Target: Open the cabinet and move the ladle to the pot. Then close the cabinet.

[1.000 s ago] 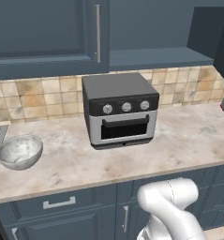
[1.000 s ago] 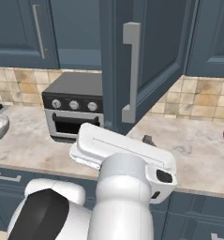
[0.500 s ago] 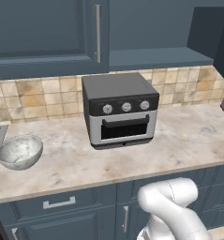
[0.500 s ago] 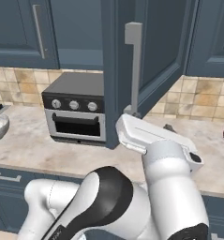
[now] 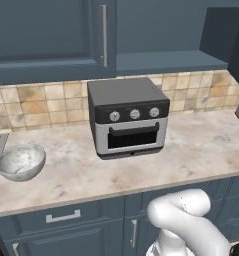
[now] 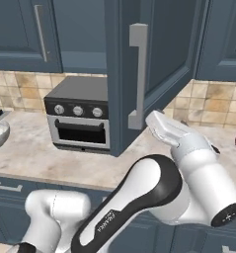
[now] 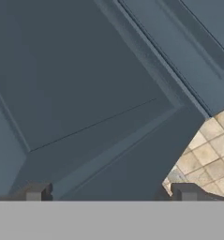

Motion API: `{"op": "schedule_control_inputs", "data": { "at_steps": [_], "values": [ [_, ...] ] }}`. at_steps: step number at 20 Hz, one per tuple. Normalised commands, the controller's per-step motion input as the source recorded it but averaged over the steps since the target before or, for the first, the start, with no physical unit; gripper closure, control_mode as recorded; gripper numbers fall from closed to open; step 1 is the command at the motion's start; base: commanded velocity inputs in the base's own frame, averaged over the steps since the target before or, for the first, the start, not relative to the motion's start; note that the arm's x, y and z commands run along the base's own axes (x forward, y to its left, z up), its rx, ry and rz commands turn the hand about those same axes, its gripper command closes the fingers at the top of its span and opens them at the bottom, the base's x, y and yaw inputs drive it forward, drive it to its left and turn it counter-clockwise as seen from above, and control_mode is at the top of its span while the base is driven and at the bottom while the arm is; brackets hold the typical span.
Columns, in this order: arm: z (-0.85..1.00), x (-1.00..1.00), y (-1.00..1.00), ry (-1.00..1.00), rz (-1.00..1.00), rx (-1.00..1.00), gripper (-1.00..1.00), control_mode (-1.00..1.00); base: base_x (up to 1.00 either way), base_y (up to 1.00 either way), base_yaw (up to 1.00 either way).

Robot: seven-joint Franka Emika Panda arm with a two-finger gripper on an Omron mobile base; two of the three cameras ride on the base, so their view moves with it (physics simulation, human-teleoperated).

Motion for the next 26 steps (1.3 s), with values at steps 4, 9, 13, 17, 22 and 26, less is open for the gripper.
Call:
{"op": "schedule_control_inputs", "data": {
  "at_steps": [4, 9, 13, 17, 22, 26],
  "values": [
    [-0.04, 0.48, 0.09, 0.00, 0.14, 0.06, -1.00, -1.00, 0.00, 0.00, 0.00],
    [0.00, 0.28, 0.53, -0.02, 0.13, 0.02, -1.00, -1.00, 0.00, 0.00, 0.00],
    [0.00, 0.09, 0.89, -0.08, 0.11, 0.00, -1.00, -1.00, 0.00, 0.00, 0.00],
    [0.03, 0.03, 1.00, -0.10, 0.08, 0.00, -1.00, -1.00, 0.00, 0.00, 0.00],
    [0.06, 0.15, 1.00, -0.09, 0.04, 0.00, -1.00, -1.00, 0.00, 0.00, 0.00],
    [0.09, 0.42, 1.00, -0.05, 0.01, 0.00, -1.00, -1.00, 0.00, 0.00, 0.00]
  ]
}}
